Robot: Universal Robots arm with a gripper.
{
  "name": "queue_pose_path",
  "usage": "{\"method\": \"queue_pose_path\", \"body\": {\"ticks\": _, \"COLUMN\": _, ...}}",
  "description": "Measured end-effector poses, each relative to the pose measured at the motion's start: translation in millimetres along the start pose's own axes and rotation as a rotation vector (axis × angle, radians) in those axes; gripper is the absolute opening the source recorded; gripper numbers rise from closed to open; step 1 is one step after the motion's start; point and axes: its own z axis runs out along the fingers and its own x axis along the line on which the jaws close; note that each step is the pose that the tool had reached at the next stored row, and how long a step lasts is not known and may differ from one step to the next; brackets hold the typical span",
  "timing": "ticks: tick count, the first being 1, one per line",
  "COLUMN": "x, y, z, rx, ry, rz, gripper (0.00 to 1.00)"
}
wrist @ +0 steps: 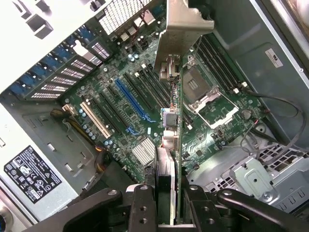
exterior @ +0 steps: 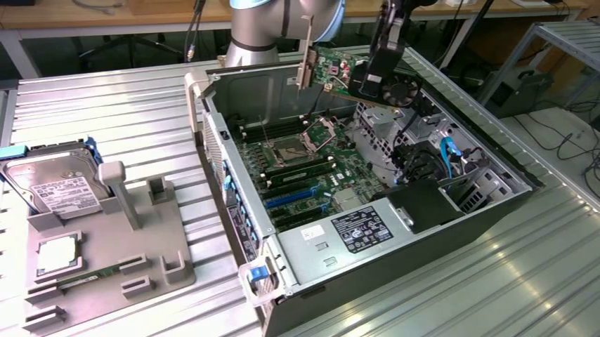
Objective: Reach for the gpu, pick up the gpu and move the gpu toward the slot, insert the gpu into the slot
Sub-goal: 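Insert the gpu into the slot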
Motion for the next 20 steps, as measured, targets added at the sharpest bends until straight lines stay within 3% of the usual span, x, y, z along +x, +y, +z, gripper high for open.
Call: {"method": "queue_pose_path", "body": {"ticks": 20, "x": 0.3, "y": -0.2, "z": 0.0, "rx": -0.0005, "ry": -0.0028, "rz": -0.142, "gripper": 0.28}}
